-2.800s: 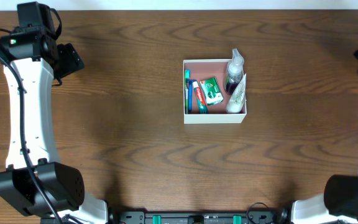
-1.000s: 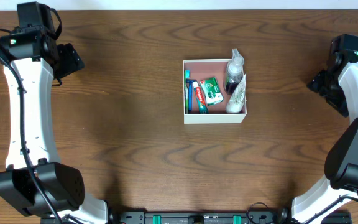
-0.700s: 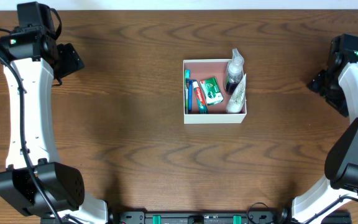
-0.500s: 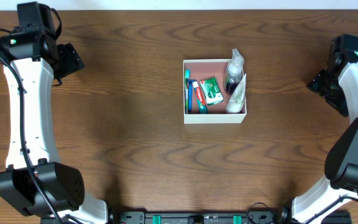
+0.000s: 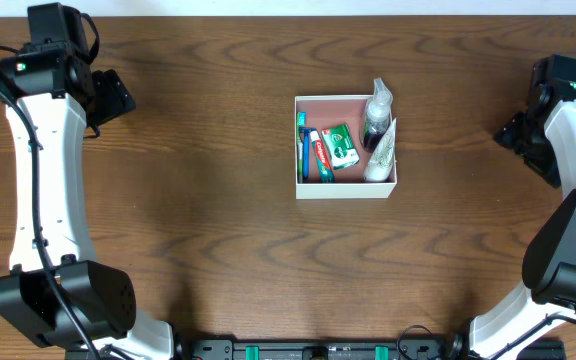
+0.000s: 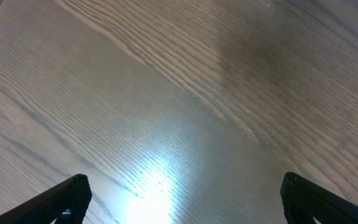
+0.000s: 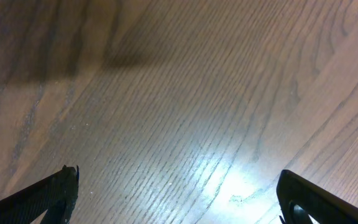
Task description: Pack container
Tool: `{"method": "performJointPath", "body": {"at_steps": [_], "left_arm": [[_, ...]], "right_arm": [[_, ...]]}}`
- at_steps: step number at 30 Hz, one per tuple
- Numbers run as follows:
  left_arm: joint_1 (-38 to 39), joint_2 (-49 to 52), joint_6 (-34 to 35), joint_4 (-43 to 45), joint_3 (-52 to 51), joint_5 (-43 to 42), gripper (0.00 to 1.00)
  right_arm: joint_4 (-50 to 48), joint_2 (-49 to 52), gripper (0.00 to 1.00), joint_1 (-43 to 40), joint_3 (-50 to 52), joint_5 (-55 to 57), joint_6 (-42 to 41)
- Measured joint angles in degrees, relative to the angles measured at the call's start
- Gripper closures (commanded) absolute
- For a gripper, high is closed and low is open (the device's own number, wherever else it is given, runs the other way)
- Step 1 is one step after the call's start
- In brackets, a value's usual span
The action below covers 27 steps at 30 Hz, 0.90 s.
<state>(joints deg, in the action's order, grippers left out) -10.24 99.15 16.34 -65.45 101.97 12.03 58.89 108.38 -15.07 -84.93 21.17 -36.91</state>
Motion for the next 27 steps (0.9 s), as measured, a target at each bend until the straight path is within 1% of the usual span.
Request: {"method": "performJointPath", "body": {"at_steps": [21,27], "left_arm": [[0.0,-0.2,0.0,-1.0,0.0,0.4,0.02],[0.0,-3.2,0.0,-1.3,-0.1,0.4,0.02]], "right_arm": [[0.0,0.0,0.01,0.0,0.0,0.0,0.0],[0.0,0.0,0.01,0.0,0.0,0.0,0.0]]}}
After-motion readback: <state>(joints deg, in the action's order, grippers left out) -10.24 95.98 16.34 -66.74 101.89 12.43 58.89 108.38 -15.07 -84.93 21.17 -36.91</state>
